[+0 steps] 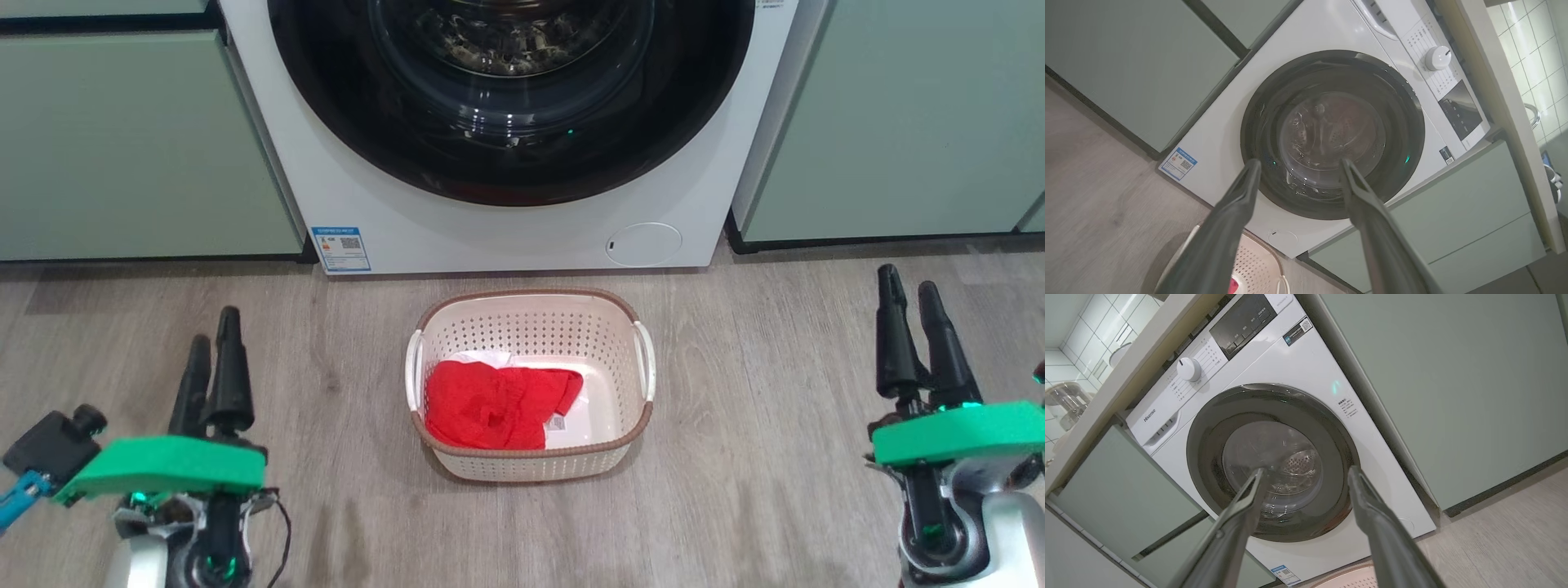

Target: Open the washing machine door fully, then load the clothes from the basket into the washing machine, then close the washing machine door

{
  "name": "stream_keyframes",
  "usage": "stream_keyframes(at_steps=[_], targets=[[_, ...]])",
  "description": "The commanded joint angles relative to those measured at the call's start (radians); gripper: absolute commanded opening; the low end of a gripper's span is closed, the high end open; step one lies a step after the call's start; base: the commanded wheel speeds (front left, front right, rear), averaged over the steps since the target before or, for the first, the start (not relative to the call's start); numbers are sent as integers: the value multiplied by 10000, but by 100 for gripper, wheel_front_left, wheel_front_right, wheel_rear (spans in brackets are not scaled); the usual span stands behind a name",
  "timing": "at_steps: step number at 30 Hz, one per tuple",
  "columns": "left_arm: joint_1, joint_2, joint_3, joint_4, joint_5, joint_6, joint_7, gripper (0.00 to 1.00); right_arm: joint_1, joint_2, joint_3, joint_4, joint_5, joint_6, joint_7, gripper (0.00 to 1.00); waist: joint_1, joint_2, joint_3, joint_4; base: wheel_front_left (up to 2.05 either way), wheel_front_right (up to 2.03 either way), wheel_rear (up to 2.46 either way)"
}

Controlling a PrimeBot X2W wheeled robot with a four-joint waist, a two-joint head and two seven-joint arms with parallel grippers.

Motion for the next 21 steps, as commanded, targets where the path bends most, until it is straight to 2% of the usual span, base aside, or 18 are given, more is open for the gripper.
stream_keyframes(at_steps=[1, 11, 21], targets=[[-500, 115, 27, -571, 507, 145, -153, 100, -548, -104, 180, -534, -560, 0, -162, 100, 0, 0, -5, 14, 0, 0, 0], [-464, 127, -812, -1017, 2347, 351, -444, 100, -462, -111, 311, -725, -2279, 0, -455, 100, 0, 0, -41, 96, 0, 0, 0], [-472, 138, -1553, -1300, 3952, 765, -707, 100, -383, -117, 328, -677, -3445, 0, -721, 100, 0, 0, -83, 62, 0, 0, 0]])
